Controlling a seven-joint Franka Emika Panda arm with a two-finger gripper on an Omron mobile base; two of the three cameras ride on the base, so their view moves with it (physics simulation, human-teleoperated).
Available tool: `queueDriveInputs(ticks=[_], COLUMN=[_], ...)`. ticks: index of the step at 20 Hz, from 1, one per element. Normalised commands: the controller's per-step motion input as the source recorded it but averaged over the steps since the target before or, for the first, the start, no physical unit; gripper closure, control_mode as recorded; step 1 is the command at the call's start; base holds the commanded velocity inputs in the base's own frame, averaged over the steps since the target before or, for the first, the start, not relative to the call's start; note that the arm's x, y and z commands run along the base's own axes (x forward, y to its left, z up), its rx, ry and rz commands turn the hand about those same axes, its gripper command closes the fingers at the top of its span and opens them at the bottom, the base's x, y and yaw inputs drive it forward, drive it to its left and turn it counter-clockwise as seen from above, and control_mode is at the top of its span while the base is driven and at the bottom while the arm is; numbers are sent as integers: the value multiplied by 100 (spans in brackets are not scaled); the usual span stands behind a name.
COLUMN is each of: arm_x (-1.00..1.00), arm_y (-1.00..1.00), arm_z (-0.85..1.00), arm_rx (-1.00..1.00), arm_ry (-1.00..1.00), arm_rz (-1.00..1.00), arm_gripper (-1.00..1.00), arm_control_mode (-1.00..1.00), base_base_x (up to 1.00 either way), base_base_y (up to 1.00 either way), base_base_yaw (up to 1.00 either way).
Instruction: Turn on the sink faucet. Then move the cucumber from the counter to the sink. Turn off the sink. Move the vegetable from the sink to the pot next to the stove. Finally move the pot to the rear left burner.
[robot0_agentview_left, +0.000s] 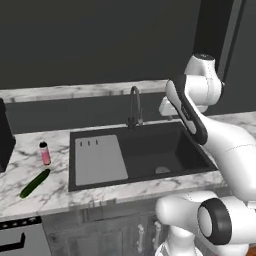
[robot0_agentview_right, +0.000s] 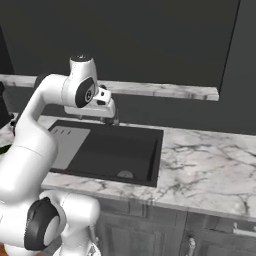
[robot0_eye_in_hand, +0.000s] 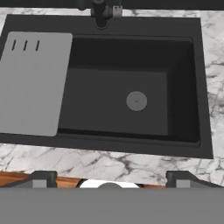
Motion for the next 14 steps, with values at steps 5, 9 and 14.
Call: queueDriveInputs(ticks=[5,9,14], arm_x=[0,0,0], arm_y=[0,0,0], arm_z=[0,0,0], arm_rx=[0,0,0], arm_ry=[0,0,0], arm_rz=[0,0,0], arm_gripper=[-100,-100,-100], arm_control_mode=[100,100,100], base_base_x=[39,22,16], base_base_y=[0,29,41], base_base_yaw=[-2,-6,-8])
